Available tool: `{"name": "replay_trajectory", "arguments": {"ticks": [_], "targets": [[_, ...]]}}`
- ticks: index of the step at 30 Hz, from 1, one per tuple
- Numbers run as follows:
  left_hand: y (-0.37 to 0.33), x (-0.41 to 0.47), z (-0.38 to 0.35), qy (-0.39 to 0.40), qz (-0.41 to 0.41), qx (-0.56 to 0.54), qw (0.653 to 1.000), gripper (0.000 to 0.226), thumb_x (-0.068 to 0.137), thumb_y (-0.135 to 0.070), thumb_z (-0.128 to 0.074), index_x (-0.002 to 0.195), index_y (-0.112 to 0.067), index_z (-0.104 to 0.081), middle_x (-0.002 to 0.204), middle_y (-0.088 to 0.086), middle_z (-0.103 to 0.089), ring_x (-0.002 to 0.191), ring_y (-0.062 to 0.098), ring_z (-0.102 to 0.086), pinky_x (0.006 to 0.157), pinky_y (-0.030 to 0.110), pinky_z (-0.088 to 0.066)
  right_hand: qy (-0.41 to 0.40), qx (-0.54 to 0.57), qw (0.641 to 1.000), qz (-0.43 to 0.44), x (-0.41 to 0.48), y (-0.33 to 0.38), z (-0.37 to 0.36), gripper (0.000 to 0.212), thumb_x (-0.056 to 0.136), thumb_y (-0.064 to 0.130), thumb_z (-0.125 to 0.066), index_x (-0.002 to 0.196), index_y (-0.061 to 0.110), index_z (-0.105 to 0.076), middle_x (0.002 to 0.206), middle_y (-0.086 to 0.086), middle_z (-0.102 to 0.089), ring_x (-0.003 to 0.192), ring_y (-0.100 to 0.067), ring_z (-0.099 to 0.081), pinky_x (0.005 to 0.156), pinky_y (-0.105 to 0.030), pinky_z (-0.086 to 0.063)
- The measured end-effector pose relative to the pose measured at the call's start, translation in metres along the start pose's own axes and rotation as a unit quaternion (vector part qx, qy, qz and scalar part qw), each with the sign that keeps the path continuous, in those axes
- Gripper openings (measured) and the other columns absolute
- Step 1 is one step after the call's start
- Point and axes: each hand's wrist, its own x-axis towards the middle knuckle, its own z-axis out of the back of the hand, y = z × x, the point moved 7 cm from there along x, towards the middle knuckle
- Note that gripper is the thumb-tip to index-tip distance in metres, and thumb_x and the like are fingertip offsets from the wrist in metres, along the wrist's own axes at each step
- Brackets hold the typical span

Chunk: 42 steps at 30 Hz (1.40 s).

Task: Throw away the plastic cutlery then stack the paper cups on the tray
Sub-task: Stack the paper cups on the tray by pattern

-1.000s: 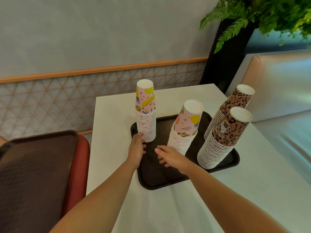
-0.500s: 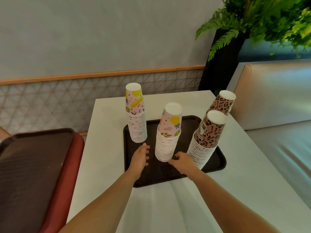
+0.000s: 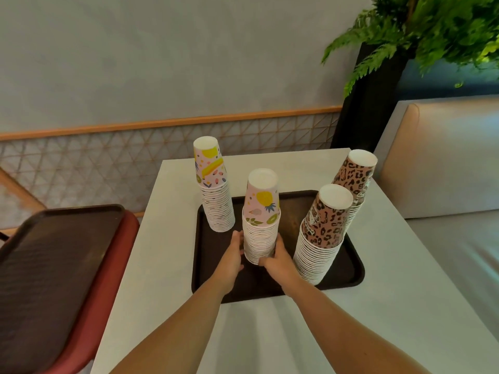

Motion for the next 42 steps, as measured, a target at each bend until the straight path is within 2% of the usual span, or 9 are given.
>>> {"name": "replay_trajectory", "arguments": {"ticks": [4,10,16,25,38,42], "targets": [[-0.005,0.016,0.005,0.01,-0.01,-0.012,1.0,0.056,0.099,-0.051,-0.013,0.145,-0.026,-0.03,0.149,-0.002,-0.038,0.135,0.019,-0.038,0.112,0.045,-0.027,-0.012,0.026,1.0,0.007,0.013,0.005,0.002,0.088,0.082,0.009,-0.058,0.151,0.029,-0.007,0.154,0.0,-0.027,0.14,-0.023,-0.029,0.114,-0.043,-0.03],[-0.017,0.041,0.009,0.033,-0.01,-0.026,0.999,0.057,0.098,-0.054,-0.013,0.147,-0.028,-0.026,0.152,-0.004,-0.033,0.138,0.02,-0.034,0.115,0.048,-0.023,-0.033,0.153,0.987,0.032,0.037,0.02,0.004,0.063,0.095,0.012,-0.04,0.151,0.025,-0.014,0.153,0.0,-0.031,0.139,-0.02,-0.031,0.115,-0.039,-0.026],[-0.029,0.065,0.011,0.04,-0.012,-0.015,0.999,0.051,0.1,-0.046,-0.021,0.147,-0.028,-0.025,0.152,-0.005,-0.032,0.137,0.017,-0.035,0.114,0.045,-0.022,-0.064,0.225,0.971,0.058,0.057,0.026,0.003,0.051,0.099,0.022,-0.034,0.148,0.029,-0.024,0.149,0.004,-0.038,0.135,-0.015,-0.037,0.114,-0.039,-0.03],[-0.037,0.08,0.011,0.056,-0.03,-0.006,0.998,0.05,0.1,-0.047,-0.024,0.147,-0.033,-0.023,0.153,-0.008,-0.03,0.138,0.014,-0.034,0.114,0.042,-0.022,-0.084,0.217,0.97,0.072,0.076,0.034,0.006,0.047,0.102,0.037,-0.029,0.148,0.03,-0.024,0.151,0.006,-0.035,0.138,-0.013,-0.033,0.114,-0.034,-0.027],[-0.039,0.086,0.012,0.043,-0.034,-0.023,0.998,0.049,0.101,-0.043,-0.024,0.148,-0.029,-0.022,0.153,-0.004,-0.029,0.138,0.017,-0.035,0.114,0.043,-0.023,-0.083,0.208,0.972,0.069,0.078,0.041,0.008,0.048,0.102,0.039,-0.024,0.149,0.032,-0.02,0.152,0.006,-0.031,0.14,-0.014,-0.029,0.109,-0.03,-0.026],[-0.033,0.083,0.016,0.012,-0.023,-0.038,0.999,0.048,0.102,-0.038,-0.026,0.148,-0.023,-0.024,0.15,0.001,-0.034,0.134,0.021,-0.04,0.112,0.043,-0.029,-0.086,0.184,0.978,0.038,0.074,0.033,0.008,0.052,0.101,0.042,-0.026,0.15,0.029,-0.014,0.156,0.002,-0.025,0.143,-0.019,-0.024,0.117,-0.039,-0.022]]}}
